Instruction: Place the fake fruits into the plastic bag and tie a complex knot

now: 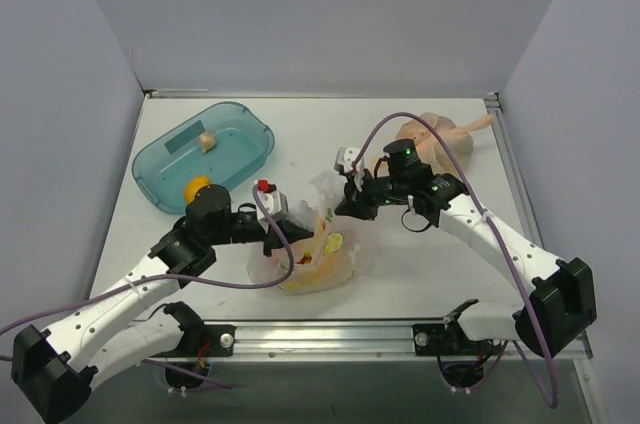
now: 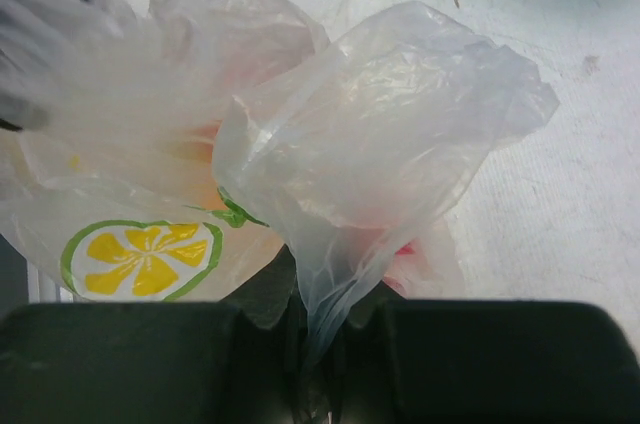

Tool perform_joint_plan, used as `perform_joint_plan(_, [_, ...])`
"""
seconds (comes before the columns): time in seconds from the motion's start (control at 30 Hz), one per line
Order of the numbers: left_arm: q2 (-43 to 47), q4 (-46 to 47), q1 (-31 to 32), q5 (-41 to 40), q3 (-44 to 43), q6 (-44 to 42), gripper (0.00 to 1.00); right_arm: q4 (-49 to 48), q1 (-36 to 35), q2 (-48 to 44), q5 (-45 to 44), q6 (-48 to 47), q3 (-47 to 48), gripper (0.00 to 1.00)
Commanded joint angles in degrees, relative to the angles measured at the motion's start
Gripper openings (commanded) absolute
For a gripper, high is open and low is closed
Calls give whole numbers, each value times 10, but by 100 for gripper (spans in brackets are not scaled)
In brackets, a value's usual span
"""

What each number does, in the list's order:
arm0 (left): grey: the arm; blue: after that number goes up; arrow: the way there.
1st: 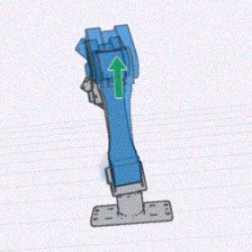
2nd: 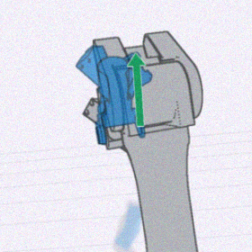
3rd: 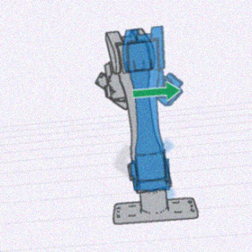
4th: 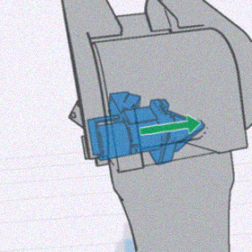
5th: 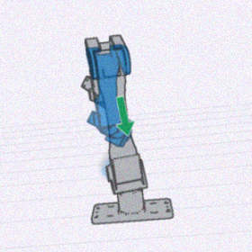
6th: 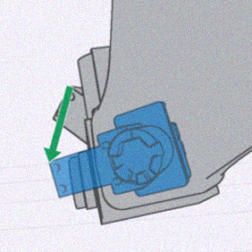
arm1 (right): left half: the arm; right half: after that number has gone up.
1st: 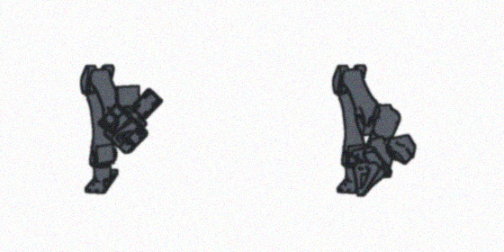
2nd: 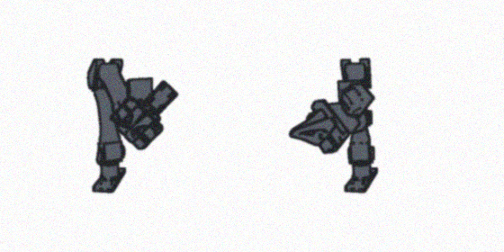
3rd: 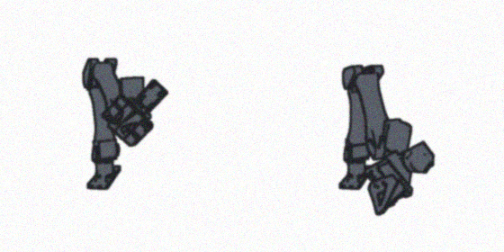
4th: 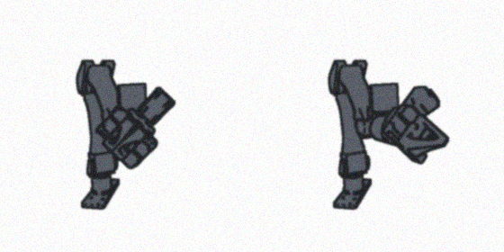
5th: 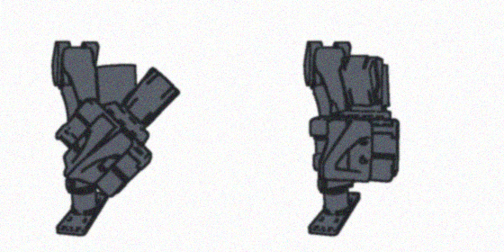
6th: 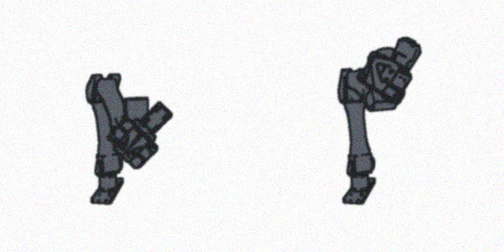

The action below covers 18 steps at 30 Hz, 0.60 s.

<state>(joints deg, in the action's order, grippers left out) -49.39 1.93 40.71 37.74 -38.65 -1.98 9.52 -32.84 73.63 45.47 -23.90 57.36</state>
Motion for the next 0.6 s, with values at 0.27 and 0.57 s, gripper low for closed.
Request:
perform_joint_plan(0.27, [-112, 46, -35, 206, -59, -113, 0, 70, -32, 4, 111, -64, 42, 43])
perform_joint_plan(0.57, [-178, -16, -38, 262, -106, -214, 1, 93, -47, 13, 130, -106, 61, 54])
